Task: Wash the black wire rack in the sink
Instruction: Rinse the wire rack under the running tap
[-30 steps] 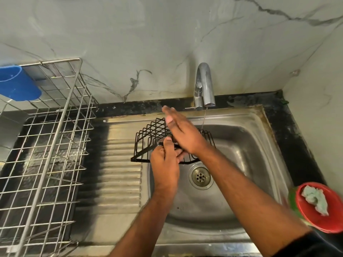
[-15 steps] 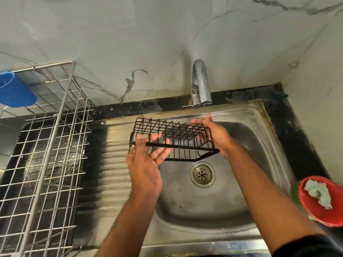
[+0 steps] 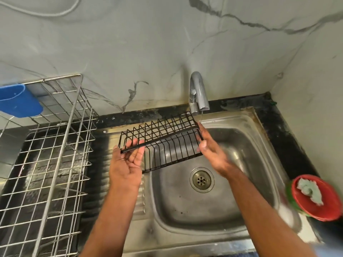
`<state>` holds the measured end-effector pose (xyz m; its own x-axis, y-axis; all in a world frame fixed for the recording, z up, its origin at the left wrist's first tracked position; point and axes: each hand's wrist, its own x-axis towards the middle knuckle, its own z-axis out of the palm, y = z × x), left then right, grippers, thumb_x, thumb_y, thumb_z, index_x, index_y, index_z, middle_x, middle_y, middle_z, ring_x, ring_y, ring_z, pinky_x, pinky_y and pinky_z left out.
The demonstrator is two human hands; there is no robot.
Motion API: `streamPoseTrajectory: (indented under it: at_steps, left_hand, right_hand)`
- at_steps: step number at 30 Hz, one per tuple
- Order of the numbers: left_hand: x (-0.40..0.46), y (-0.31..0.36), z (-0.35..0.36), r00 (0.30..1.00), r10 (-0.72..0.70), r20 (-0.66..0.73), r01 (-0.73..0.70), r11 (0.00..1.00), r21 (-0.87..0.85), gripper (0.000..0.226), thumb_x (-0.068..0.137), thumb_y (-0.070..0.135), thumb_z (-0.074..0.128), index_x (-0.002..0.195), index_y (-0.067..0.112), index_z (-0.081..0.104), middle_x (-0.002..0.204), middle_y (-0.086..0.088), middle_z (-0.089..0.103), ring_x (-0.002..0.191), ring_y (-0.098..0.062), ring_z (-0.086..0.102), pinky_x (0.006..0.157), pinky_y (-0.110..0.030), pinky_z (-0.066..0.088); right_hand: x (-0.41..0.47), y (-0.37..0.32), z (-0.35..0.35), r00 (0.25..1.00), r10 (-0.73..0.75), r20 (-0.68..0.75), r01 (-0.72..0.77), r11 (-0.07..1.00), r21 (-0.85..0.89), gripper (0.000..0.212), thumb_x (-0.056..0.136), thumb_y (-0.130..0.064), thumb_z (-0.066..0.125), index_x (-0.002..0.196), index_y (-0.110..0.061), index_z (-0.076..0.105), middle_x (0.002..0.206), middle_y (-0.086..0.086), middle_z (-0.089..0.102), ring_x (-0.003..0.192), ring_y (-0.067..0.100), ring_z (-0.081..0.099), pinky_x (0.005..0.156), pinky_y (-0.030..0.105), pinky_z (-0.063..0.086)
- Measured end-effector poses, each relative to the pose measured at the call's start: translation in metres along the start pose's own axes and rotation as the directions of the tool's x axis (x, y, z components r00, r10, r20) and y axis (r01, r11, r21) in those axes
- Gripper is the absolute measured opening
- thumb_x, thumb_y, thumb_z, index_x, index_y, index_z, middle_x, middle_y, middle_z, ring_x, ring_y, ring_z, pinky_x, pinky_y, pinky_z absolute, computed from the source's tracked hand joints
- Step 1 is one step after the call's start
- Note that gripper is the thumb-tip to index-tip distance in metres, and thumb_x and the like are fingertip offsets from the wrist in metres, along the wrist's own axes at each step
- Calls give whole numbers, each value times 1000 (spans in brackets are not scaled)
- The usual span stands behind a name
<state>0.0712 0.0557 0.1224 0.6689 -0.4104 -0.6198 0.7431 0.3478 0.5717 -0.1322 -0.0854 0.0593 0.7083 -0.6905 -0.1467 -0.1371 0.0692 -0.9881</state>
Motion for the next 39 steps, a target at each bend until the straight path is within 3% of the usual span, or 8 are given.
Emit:
streamPoseTrajectory:
  at_steps: [4,9,13,18,24,29,34,39]
  left_hand:
    - [-10,2,5,998,-28,50,28,1000,-6,34,107,29,42,101,1,61,76,-15,76,70,-21,77,63,-36,64]
    - [-8,0,9,994,-64,92,69,997,-46,33,107,27,44,109,-2,59,84,-17,74,73,-24,77,68,-41,64]
    - [-11,-1,11,981,-133,139,136,991,-15,23,106,13,46,108,-5,61,93,-20,71,76,-24,77,68,-34,64]
    - [-12,-20,14,957,-229,180,224,973,49,14,102,11,54,108,-1,53,116,-28,58,120,-37,62,88,-43,60]
    - [-4,-73,19,901,-387,196,338,910,242,21,102,21,54,106,0,55,91,-29,71,101,-39,69,82,-45,59]
    - [-15,-118,39,823,-521,229,415,824,385,36,102,32,54,118,0,56,121,-33,62,89,-36,74,79,-44,61]
    - [-11,-134,55,867,-498,-3,465,807,364,43,110,27,35,89,-1,60,59,-17,70,43,-20,68,38,-24,54]
    - [-9,-151,45,895,-438,-82,421,772,477,50,108,13,18,61,14,35,28,1,36,16,-9,34,40,-7,45]
  right_hand:
    - [5,-15,4,981,57,-187,-75,993,-92,58,103,-35,55,155,-44,30,155,-6,42,139,11,40,104,24,38]
    - [11,-30,1,936,98,-337,-243,874,-420,46,108,-37,42,154,-30,39,87,-5,60,80,11,59,77,29,45]
    - [-1,-38,0,918,43,-394,-258,820,-511,44,109,-32,42,152,-32,39,91,4,66,74,9,61,70,28,50]
    - [-33,-44,-12,872,-105,-477,-309,638,-705,42,109,-33,40,151,-28,41,100,8,70,93,28,70,87,49,57]
    - [-73,-46,-33,759,-300,-578,-317,605,-731,48,98,-25,64,145,-29,54,122,1,73,108,23,70,91,40,58]
    - [-85,-47,-40,745,-422,-517,-298,483,-823,56,89,-20,74,141,-29,55,139,-4,59,110,21,69,83,39,59]
    - [-100,-24,-60,836,-434,-336,18,633,-774,64,80,2,78,136,-21,59,143,-3,42,124,12,55,98,33,56]
    - [-117,0,-74,947,-317,-42,188,659,-728,60,84,-15,81,138,-24,55,149,-17,24,142,-19,12,107,2,30]
